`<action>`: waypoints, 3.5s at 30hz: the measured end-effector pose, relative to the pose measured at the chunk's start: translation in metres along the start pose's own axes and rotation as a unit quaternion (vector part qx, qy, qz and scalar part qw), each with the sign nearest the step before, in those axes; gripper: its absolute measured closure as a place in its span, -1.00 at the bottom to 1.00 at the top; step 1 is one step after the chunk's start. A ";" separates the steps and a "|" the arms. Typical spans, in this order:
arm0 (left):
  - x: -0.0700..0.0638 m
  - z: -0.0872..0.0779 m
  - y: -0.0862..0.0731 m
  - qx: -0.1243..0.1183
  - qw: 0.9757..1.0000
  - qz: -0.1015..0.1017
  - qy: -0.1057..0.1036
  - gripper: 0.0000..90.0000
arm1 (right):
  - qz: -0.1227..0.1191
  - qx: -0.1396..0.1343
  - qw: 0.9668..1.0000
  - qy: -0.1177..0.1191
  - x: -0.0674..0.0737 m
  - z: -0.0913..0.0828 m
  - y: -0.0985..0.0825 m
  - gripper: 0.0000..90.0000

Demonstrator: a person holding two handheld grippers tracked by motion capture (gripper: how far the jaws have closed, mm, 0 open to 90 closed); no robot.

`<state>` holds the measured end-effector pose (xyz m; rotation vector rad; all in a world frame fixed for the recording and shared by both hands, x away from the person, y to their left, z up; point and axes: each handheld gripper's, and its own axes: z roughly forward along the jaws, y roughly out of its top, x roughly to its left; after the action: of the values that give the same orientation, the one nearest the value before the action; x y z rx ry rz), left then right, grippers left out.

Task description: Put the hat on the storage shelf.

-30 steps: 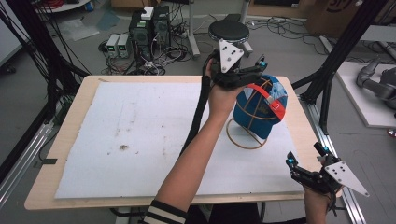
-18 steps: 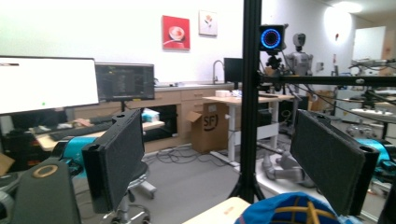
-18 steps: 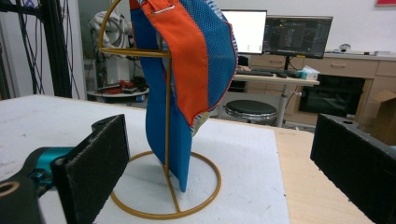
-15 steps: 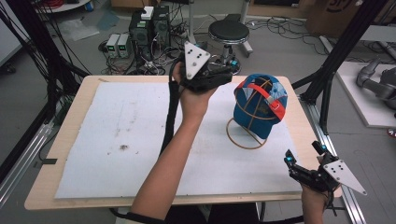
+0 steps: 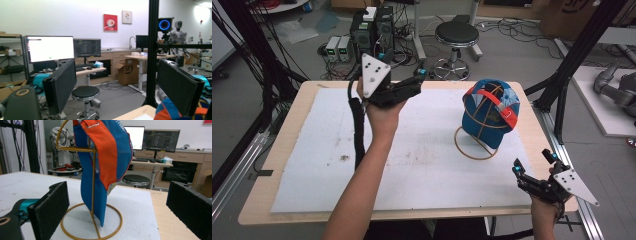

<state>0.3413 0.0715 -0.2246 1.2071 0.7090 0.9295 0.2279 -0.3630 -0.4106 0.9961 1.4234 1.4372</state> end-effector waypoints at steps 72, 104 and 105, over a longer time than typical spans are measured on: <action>0.125 -0.221 -0.127 0.093 0.980 0.020 0.175 -0.69 | 0.016 -0.004 1.000 -0.015 -0.008 0.015 -0.004 -0.91; 0.127 -0.226 -0.127 0.086 0.981 0.005 0.173 -0.70 | 0.012 -0.004 1.000 -0.001 -0.003 0.017 -0.003 -0.91; 0.127 -0.227 -0.126 0.085 0.981 0.005 0.173 -0.70 | 0.012 -0.006 1.000 0.001 -0.003 0.017 -0.003 -0.91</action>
<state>0.2323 0.2764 -0.3969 1.2100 1.0782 1.1208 0.2451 -0.3605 -0.4130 1.0082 1.4073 1.4613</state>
